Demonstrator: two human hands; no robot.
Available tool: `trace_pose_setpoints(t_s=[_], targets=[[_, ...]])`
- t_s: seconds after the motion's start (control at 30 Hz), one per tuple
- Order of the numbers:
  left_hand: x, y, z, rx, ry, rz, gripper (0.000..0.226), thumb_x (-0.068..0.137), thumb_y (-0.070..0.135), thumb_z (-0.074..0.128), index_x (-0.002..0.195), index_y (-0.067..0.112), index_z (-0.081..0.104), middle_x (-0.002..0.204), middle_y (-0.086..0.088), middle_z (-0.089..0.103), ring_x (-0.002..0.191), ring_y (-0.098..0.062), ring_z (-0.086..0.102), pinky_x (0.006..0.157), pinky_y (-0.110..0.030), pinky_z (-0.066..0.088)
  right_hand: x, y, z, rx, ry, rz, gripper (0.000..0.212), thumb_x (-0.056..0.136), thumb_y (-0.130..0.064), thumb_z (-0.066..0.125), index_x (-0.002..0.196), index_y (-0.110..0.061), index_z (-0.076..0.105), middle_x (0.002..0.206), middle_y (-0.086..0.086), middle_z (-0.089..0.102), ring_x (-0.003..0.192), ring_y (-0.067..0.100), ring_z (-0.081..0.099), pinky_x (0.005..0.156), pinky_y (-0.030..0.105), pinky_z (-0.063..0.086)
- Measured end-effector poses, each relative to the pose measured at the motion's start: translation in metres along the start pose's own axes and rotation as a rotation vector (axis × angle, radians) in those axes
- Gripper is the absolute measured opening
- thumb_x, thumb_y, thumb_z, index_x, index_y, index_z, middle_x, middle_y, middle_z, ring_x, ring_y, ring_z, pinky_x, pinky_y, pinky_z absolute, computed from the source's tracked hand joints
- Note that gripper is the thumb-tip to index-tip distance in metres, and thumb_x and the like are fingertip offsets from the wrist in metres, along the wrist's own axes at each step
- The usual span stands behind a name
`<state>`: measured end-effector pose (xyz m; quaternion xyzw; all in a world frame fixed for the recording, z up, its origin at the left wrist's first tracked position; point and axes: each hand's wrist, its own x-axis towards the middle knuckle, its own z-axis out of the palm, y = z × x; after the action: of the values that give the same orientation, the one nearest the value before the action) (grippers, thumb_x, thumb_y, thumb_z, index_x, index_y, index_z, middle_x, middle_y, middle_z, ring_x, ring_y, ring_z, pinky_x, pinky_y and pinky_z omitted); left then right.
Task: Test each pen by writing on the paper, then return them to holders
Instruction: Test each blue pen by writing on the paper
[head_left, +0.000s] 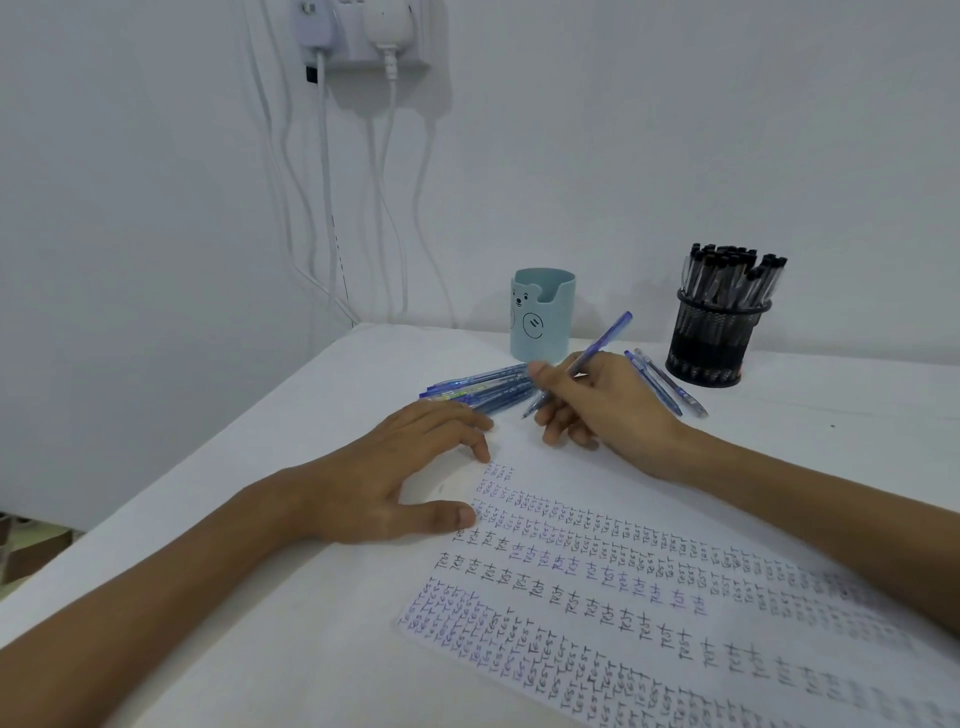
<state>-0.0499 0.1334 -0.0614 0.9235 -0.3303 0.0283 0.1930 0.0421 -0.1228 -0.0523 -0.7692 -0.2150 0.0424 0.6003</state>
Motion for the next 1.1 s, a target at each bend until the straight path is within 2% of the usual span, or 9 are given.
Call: trace_pose_setpoints(t_s=[0.07, 0.17, 0.3, 0.43, 0.57, 0.67, 0.9, 1.1], targets=[[0.001, -0.001, 0.001, -0.008, 0.005, 0.006, 0.046, 0.097, 0.056, 0.065, 0.136, 0.035, 0.052, 0.156, 0.021, 0.037, 0.154, -0.012, 0.025, 0.124, -0.041, 0.028, -0.005, 0.001, 0.004, -0.005, -0.059, 0.015, 0.033, 0.096, -0.036, 0.069, 0.094, -0.003, 0.066, 0.074, 0.014, 0.072, 0.060, 0.030, 0.060, 0.042, 0.028, 0.038], [0.002, -0.001, 0.001, -0.015, 0.003, 0.004, 0.047, 0.096, 0.058, 0.063, 0.136, 0.035, 0.052, 0.156, 0.021, 0.038, 0.153, -0.011, 0.026, 0.123, -0.043, 0.030, -0.013, -0.003, 0.008, 0.083, -0.141, 0.037, 0.036, 0.099, -0.031, 0.064, 0.105, 0.004, 0.062, 0.075, 0.016, 0.071, 0.059, 0.028, 0.063, 0.042, 0.027, 0.040], [0.001, -0.001, 0.001, -0.022, 0.001, 0.009, 0.046, 0.096, 0.054, 0.065, 0.136, 0.034, 0.052, 0.156, 0.021, 0.038, 0.153, -0.012, 0.026, 0.123, -0.041, 0.030, -0.020, -0.009, 0.010, -0.027, -0.181, 0.019, 0.026, 0.098, -0.017, 0.066, 0.096, 0.009, 0.063, 0.074, 0.015, 0.072, 0.053, 0.018, 0.060, 0.042, 0.025, 0.040], [0.002, -0.001, 0.001, -0.023, 0.006, 0.015, 0.045, 0.096, 0.052, 0.066, 0.135, 0.034, 0.052, 0.155, 0.020, 0.039, 0.153, -0.013, 0.026, 0.123, -0.039, 0.029, -0.024, -0.009, 0.013, -0.155, -0.205, -0.021, 0.013, 0.091, -0.009, 0.066, 0.087, 0.003, 0.064, 0.068, 0.012, 0.071, 0.052, 0.014, 0.056, 0.053, 0.027, 0.046], [0.002, -0.001, 0.000, -0.021, 0.006, 0.028, 0.044, 0.097, 0.048, 0.068, 0.135, 0.031, 0.053, 0.154, 0.018, 0.040, 0.152, -0.010, 0.027, 0.122, -0.032, 0.026, -0.029, -0.009, 0.016, -0.218, -0.236, -0.098, 0.009, 0.086, -0.008, 0.068, 0.078, -0.004, 0.067, 0.065, 0.011, 0.070, 0.060, 0.015, 0.059, 0.063, 0.031, 0.048], [0.003, -0.001, 0.000, -0.003, 0.006, 0.047, 0.042, 0.098, 0.046, 0.068, 0.135, 0.032, 0.055, 0.155, 0.016, 0.040, 0.152, -0.011, 0.026, 0.122, -0.029, 0.024, -0.030, -0.008, 0.016, -0.210, -0.240, -0.117, 0.009, 0.087, -0.006, 0.069, 0.078, -0.006, 0.067, 0.063, 0.009, 0.068, 0.059, 0.014, 0.058, 0.062, 0.030, 0.047], [0.002, -0.001, 0.001, -0.008, 0.003, 0.037, 0.043, 0.098, 0.046, 0.068, 0.135, 0.030, 0.055, 0.155, 0.017, 0.039, 0.151, -0.011, 0.026, 0.122, -0.029, 0.024, -0.031, -0.008, 0.016, -0.200, -0.260, -0.109, 0.011, 0.090, -0.004, 0.068, 0.079, -0.002, 0.067, 0.059, 0.003, 0.064, 0.053, 0.007, 0.052, 0.056, 0.020, 0.041], [0.002, -0.001, 0.001, -0.009, 0.001, 0.042, 0.042, 0.098, 0.047, 0.067, 0.135, 0.032, 0.055, 0.155, 0.016, 0.039, 0.152, -0.012, 0.026, 0.123, -0.036, 0.026, -0.032, -0.009, 0.016, -0.210, -0.275, -0.118, 0.014, 0.091, -0.006, 0.068, 0.077, -0.005, 0.068, 0.061, 0.006, 0.066, 0.057, 0.010, 0.055, 0.061, 0.025, 0.046]])
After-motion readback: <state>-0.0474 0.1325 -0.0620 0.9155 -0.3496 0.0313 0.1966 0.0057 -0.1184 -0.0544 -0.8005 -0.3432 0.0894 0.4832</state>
